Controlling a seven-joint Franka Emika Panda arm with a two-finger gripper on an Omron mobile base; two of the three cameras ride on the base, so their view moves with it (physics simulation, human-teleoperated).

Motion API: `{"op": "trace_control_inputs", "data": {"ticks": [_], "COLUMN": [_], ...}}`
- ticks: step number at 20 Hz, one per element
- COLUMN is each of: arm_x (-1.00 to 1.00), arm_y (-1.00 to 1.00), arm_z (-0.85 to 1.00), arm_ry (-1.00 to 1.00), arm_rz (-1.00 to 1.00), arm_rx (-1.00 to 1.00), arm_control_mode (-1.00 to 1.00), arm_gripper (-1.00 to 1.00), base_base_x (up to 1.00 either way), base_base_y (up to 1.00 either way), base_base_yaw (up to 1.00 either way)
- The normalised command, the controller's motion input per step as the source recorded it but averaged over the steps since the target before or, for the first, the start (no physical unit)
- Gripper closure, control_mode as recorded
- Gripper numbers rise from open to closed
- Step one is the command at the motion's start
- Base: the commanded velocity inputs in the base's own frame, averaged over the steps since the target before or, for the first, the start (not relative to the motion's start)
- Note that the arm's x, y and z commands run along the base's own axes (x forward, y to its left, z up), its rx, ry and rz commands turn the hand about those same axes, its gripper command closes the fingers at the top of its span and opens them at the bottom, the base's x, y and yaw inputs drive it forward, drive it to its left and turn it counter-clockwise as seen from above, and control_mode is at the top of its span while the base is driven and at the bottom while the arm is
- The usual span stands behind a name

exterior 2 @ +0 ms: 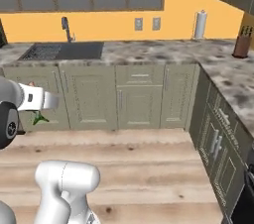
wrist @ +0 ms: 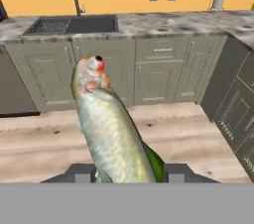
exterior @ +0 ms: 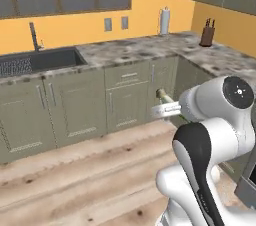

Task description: Gather the garlic and mushroom from the fridge and place them on a tray on the dining counter. Then gather the chicken drumstick and fish from the fridge and place them on the other tray.

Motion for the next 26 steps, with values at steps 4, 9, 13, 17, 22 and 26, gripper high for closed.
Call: {"op": "trace_control_inputs", "data": {"ticks": [4, 9, 13, 17, 22, 26], "arm_x": [0.00, 0.00, 0.00, 0.00, 0.00, 0.00], "arm_y": [0.00, 0.00, 0.00, 0.00, 0.00, 0.00], "arm_z": [0.00, 0.00, 0.00, 0.00, 0.00, 0.00], "arm_ry": [0.00, 0.00, 0.00, 0.00, 0.00, 0.00], "arm_rz": [0.00, 0.00, 0.00, 0.00, 0.00, 0.00], "arm_rx": [0.00, 0.00, 0.00, 0.00, 0.00, 0.00], "arm_control_mode": [1.00, 1.00, 1.00, 1.00, 1.00, 1.00], "arm_gripper": [1.00, 1.00, 1.00, 1.00, 1.00, 1.00], "base_base_x": [0.35, 0.23, 0.24, 0.38, 0.59, 0.47], "base_base_y": [0.29, 0.19, 0.16, 0.05, -0.06, -0.24], "base_base_yaw": [0.56, 0.61, 0.62, 0.62, 0.61, 0.58]}}
